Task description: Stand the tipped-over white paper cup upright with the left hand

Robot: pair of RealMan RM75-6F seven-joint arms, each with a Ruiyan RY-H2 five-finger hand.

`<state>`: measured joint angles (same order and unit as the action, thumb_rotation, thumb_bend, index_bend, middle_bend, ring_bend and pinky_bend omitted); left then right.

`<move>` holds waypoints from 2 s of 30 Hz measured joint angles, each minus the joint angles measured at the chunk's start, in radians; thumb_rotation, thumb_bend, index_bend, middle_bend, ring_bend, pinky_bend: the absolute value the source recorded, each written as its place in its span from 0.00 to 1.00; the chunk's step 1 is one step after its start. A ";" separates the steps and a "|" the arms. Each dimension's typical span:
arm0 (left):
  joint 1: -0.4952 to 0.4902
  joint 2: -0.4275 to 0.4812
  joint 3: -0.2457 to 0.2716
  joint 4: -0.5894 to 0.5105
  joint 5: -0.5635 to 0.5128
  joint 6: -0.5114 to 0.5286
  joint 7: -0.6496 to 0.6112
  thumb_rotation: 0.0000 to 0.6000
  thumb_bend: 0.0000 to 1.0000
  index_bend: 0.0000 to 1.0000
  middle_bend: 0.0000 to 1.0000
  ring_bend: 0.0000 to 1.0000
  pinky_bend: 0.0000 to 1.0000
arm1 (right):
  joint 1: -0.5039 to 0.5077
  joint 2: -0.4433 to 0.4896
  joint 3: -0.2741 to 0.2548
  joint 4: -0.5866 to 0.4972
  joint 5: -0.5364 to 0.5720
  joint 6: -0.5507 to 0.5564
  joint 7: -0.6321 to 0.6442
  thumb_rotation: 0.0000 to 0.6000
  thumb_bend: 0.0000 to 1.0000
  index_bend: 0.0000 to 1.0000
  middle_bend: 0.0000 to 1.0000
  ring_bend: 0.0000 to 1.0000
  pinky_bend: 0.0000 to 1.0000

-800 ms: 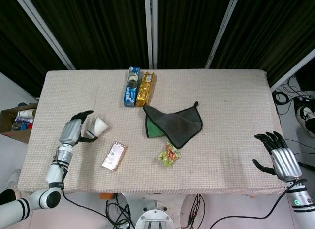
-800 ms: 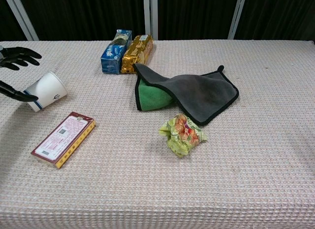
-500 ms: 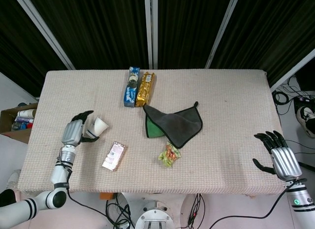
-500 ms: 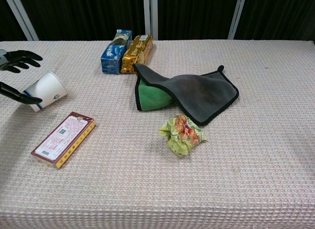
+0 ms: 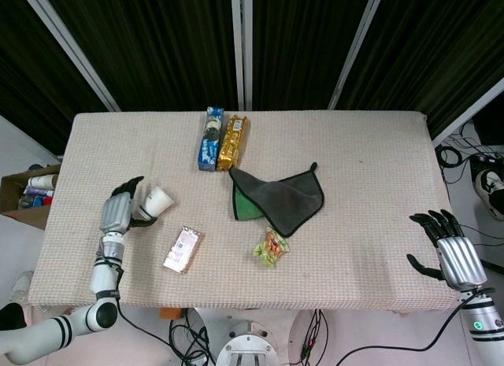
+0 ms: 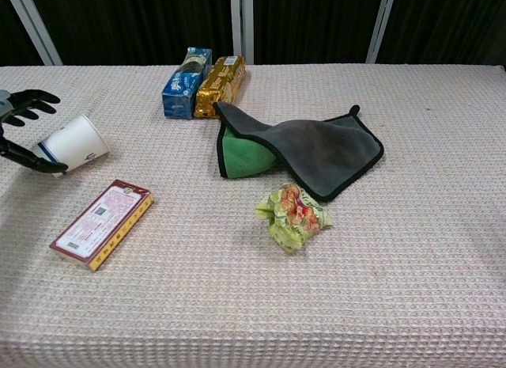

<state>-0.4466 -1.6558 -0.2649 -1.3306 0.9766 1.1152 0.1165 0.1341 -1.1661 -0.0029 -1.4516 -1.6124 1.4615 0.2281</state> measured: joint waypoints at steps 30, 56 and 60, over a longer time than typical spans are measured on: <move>-0.129 0.255 0.088 -0.072 0.178 -0.100 0.465 1.00 0.33 0.48 0.49 0.43 0.39 | -0.003 -0.010 -0.001 0.015 0.012 -0.014 0.006 1.00 0.19 0.20 0.21 0.07 0.11; -0.498 0.203 0.265 -0.255 -0.316 -0.105 1.455 1.00 0.32 0.10 0.12 0.11 0.21 | -0.015 -0.015 0.002 0.033 0.031 -0.015 0.023 1.00 0.19 0.20 0.22 0.07 0.11; -0.500 0.221 0.264 -0.293 -0.323 -0.083 1.413 1.00 0.32 0.08 0.10 0.11 0.20 | -0.014 -0.014 0.002 0.034 0.027 -0.016 0.027 1.00 0.19 0.20 0.22 0.07 0.11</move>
<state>-0.9471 -1.4347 -0.0006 -1.6232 0.6537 1.0321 1.5293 0.1203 -1.1800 -0.0011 -1.4181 -1.5852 1.4460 0.2548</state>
